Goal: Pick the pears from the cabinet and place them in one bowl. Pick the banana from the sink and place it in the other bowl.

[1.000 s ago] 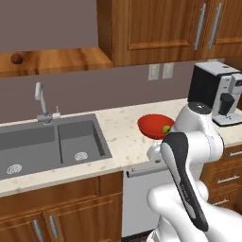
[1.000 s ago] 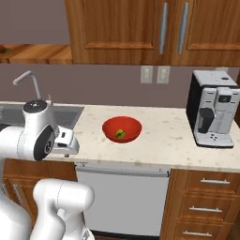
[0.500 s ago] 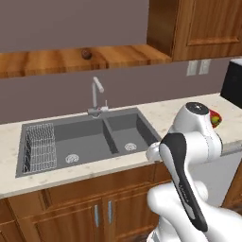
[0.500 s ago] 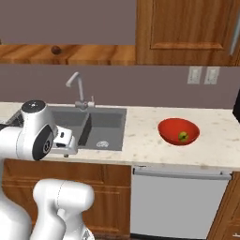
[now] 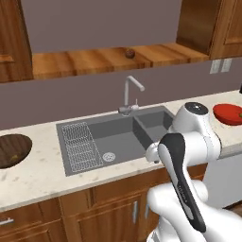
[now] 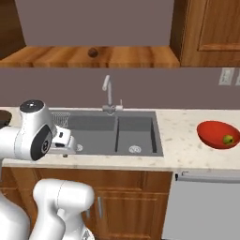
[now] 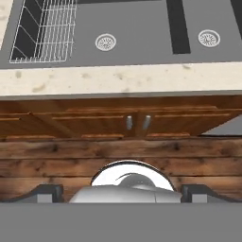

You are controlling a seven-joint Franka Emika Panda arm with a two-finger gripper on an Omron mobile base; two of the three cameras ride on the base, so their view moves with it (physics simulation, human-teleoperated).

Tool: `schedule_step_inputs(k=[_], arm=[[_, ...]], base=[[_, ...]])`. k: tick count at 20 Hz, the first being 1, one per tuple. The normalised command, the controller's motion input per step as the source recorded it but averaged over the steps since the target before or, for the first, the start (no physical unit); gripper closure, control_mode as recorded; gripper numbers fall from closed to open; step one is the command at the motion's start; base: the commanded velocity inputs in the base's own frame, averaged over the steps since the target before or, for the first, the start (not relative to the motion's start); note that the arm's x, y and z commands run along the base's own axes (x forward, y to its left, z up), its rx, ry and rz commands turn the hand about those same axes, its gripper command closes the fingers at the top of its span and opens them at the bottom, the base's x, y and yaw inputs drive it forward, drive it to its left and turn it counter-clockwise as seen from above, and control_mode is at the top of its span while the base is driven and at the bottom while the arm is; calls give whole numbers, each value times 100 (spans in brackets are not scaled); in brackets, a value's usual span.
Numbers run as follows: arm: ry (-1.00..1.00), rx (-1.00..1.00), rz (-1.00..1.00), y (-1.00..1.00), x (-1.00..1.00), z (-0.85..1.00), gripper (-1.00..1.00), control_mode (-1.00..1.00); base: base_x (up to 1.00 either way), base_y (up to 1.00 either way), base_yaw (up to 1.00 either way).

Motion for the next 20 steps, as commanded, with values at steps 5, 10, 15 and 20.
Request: schedule_step_inputs(k=[5,10,15,20], arm=[[0,0,0,0,0,0,-100,100],[0,0,0,0,0,0,-100,100],[0,0,0,0,0,0,-100,100],[-4,3,-1,8,20,49,-100,-100]], base=[[78,7,-7],[-1,-72,4],[8,-47,5],[17,0,0]])
